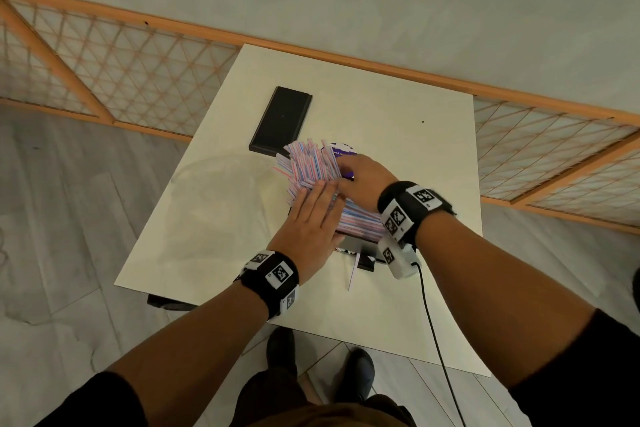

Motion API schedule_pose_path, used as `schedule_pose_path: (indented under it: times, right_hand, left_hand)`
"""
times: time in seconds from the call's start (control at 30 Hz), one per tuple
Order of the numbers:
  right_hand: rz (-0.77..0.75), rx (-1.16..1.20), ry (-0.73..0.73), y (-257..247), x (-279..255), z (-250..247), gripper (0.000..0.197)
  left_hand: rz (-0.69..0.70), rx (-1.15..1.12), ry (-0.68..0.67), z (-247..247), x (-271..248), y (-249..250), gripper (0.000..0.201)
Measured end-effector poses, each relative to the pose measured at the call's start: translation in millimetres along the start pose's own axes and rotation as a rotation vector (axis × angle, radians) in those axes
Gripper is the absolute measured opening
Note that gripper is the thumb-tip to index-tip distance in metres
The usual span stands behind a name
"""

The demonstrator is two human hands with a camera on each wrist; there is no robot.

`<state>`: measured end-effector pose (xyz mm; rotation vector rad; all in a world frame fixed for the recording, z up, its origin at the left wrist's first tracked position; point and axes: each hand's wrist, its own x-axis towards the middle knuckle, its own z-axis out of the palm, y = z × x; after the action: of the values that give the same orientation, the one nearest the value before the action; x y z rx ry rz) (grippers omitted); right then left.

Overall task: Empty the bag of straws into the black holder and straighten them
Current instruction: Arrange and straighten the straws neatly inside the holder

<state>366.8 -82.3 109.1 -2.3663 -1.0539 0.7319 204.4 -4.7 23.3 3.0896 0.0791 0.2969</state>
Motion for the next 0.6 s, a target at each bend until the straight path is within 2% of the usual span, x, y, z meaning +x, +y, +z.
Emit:
schedule_pose_path:
  times: [0.23,0.37,0.5,0.6]
  right_hand:
    - [-0.019,0.004,0.025,13,-2,-4,0.014]
    - [0.14,-0.099,0.174,19,-10,-6,0.016]
    - [0.297,-0.34,-0.039,23,-14,-3,0.016]
    - [0.316,-0.39,-0.1,27,-10,5,0.019]
  left_hand:
    - [0.035,0.007,0.083,6,-2,-7,0.071]
    - [0.034,0.043,0.144,3,-2,-8,0.072]
    - [0.024,0.077,0.128,-2,3,-6,0.07]
    - [0.045,0.086,0.087,-3,7,-7,0.066]
